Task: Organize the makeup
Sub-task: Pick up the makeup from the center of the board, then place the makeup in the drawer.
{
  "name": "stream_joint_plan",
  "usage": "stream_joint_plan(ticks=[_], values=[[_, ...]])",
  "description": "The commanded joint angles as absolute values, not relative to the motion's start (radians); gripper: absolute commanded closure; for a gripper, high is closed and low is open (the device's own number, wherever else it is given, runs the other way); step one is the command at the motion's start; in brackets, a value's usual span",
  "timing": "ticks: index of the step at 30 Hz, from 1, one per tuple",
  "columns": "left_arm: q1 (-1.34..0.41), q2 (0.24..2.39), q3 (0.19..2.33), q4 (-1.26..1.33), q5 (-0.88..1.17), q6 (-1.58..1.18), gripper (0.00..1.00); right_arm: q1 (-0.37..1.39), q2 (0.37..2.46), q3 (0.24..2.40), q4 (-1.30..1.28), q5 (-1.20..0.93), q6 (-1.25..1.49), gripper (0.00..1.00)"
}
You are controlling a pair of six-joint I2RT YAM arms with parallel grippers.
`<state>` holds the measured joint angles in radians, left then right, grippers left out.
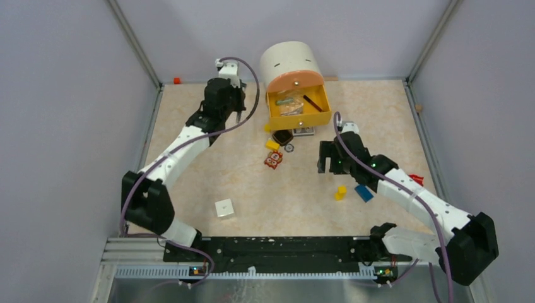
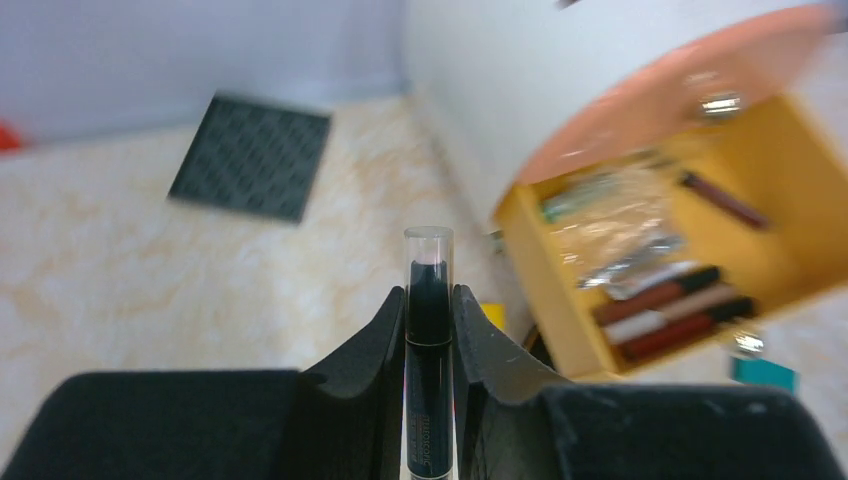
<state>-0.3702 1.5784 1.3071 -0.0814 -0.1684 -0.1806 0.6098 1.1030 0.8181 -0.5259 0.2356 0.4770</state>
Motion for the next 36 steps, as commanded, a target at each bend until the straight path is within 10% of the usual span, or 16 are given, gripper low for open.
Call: stream_joint_plan(ticks=[1,16,28,36], values=[[-0.424,1.430,1.220,0.167,0.099,0.044,0.96,0.604,1.012,0.839,-0.550,0.335,0.527,0.16],[-0.628,1.808,1.689,-0.071,0.484,0.591,1.00,0.603,0.623,0.778,-0.571,0.511,0.628,0.16],[-0.682,2.066,1.886,-0.187,0.328,0.787,0.92,0.603,0.507,0.755,-0.591,0.517,0.562,0.14],[-0.709,2.001,1.850,-0.100,0.197,0.746,0.31,0.603,0.521,0.748,-0.595,0.509,0.552,0.14]])
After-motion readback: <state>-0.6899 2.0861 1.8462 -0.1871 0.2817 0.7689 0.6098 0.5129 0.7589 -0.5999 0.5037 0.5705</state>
